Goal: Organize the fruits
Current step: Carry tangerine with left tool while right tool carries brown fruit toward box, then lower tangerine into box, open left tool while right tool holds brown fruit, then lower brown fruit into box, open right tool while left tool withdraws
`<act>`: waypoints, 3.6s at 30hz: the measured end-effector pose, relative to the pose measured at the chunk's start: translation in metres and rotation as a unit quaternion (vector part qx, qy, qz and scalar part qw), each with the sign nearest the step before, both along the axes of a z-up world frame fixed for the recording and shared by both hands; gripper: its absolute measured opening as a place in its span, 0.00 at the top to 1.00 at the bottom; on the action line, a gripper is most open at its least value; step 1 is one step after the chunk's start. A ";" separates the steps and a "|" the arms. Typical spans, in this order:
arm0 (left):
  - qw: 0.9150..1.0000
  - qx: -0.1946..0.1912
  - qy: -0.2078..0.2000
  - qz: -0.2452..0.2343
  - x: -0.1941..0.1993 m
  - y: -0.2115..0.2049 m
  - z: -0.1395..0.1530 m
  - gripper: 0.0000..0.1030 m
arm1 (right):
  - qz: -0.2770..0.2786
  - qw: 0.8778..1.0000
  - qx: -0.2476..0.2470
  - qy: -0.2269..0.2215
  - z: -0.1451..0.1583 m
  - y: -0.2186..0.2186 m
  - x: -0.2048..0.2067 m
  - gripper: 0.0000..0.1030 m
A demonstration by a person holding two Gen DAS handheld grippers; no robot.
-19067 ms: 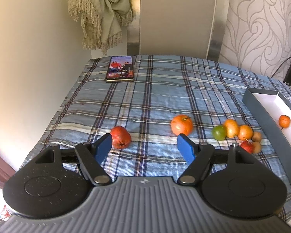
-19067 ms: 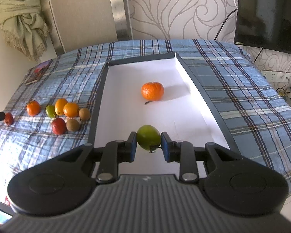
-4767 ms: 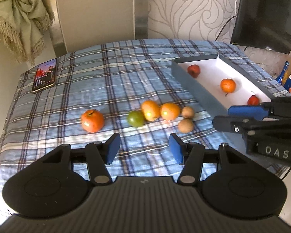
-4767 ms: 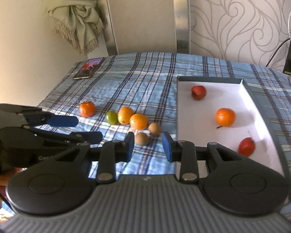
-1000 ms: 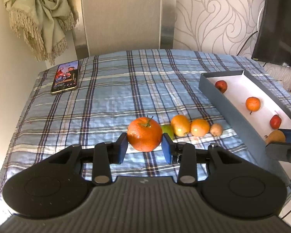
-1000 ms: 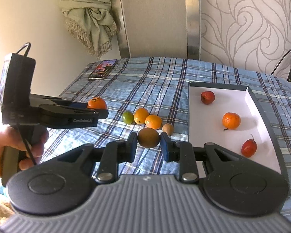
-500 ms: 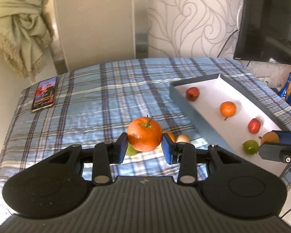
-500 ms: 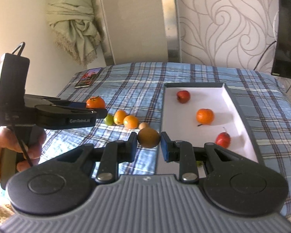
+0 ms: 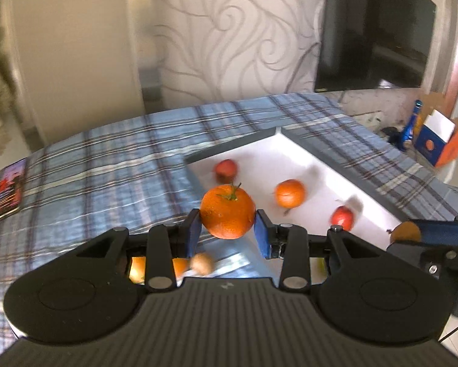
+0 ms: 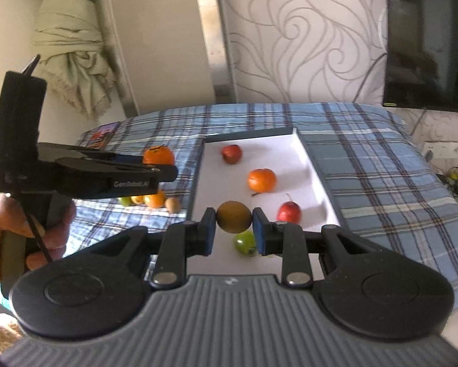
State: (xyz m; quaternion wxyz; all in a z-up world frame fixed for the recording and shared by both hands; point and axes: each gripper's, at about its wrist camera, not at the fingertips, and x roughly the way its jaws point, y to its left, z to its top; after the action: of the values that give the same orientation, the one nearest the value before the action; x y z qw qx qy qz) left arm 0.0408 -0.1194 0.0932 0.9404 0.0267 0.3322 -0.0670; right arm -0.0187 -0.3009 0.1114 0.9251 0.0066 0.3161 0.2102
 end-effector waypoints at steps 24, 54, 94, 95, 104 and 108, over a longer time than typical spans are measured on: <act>0.998 -0.006 0.035 -0.056 0.068 -0.049 -0.041 0.58 | -0.084 0.996 -0.027 0.000 0.002 -0.019 -0.015 0.72; 0.999 0.003 0.015 -0.034 0.057 -0.046 -0.019 0.42 | -0.075 0.997 -0.024 -0.010 0.005 -0.018 -0.024 0.72; 0.996 -0.004 0.032 0.078 -0.046 0.012 0.008 0.41 | -0.043 0.996 -0.039 0.061 -0.063 -0.023 0.064 0.71; 0.996 -0.004 0.034 0.083 -0.046 0.016 0.007 0.41 | -0.048 0.996 -0.039 0.062 -0.064 -0.023 0.065 0.71; 0.993 -0.011 0.043 0.108 -0.048 0.035 -0.001 0.41 | -0.065 0.996 -0.031 0.050 -0.056 -0.020 0.065 0.71; 0.993 -0.017 0.048 0.107 -0.046 0.039 -0.005 0.41 | -0.069 0.996 -0.029 0.043 -0.049 -0.018 0.060 0.71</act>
State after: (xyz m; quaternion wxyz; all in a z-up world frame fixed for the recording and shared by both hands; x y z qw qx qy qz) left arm -0.0055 -0.0801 0.0883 0.9257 -0.0281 0.3763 0.0272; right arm 0.0418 -0.3193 0.0624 0.9230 0.0105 0.3599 0.1356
